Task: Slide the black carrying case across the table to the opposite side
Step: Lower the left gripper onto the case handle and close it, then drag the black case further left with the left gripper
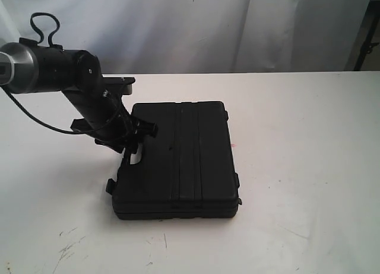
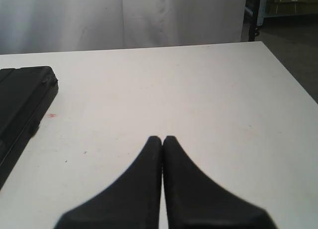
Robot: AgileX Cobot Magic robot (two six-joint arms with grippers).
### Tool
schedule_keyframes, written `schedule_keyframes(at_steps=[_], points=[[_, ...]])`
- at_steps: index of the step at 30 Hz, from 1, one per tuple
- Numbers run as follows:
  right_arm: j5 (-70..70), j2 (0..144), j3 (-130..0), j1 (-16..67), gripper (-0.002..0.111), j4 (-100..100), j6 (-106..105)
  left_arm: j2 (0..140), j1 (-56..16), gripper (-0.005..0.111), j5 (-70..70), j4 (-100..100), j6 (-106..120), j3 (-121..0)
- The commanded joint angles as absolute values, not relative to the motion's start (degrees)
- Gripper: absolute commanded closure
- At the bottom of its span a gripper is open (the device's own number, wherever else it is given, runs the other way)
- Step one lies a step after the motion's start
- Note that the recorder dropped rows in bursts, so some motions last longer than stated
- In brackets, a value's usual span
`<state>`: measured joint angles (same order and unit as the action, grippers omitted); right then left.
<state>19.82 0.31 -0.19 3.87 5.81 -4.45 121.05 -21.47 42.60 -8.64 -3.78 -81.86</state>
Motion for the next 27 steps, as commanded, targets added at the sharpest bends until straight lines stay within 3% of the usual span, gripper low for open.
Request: schedule_keyframes(at_steps=[1,17,22,25,27], points=[[19.82,0.00,0.00,3.39,0.108,5.49,-4.52,121.70,-21.62,0.075,41.82,-8.71,-4.32,-82.28],[19.82,0.00,0.00,3.39,0.108,5.49,-4.52,122.23,-21.62,0.078,41.58,-8.71,-4.44,-82.28],[19.82,0.00,0.00,3.39,0.108,5.49,-4.52,122.23,-21.62,0.090,42.03,-8.71,-4.44,-82.28],[19.82,0.00,0.00,3.39,0.108,5.49,-4.52,122.23,-21.62,0.107,42.44,-8.53,-4.44,-82.28],[19.82,0.00,0.00,3.39,0.108,5.49,-4.52,122.23,-21.62,0.107,42.72,-8.07,-5.57,-82.28]])
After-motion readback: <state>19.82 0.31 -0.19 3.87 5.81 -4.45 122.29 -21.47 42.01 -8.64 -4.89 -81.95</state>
